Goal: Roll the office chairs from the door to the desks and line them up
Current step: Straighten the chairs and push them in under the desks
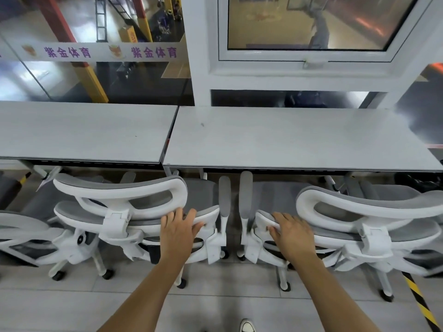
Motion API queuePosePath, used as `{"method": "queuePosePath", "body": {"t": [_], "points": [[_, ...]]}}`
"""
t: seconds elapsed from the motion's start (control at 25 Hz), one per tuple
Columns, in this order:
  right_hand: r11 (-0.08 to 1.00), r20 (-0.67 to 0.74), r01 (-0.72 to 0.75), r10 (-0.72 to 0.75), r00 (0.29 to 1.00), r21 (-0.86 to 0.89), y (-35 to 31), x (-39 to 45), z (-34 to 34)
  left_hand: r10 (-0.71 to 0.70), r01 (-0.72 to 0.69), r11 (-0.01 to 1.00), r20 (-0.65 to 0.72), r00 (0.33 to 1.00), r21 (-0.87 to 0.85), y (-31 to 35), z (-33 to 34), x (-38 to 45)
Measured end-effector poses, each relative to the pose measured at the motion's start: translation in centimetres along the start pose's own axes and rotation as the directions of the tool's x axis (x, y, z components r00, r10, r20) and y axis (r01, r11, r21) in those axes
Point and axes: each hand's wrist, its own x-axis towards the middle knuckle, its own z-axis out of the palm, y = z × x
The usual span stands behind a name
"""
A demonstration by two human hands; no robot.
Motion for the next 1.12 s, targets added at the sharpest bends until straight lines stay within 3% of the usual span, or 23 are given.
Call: {"method": "queuePosePath", "body": {"t": [0.92, 1.12], "points": [[0.999, 0.062, 0.02, -0.022, 0.998, 0.027, 0.7, -0.2, -1.3, -0.02, 0.022, 0.999, 0.027, 0.999, -0.045, -0.4, 0.0, -0.2], [0.998, 0.109, 0.017, -0.024, 0.994, 0.062, 0.8, 0.3, -1.7, -0.12, 0.117, 0.982, -0.009, 0.993, -0.148, 1.5, -1.2, -0.8]]}}
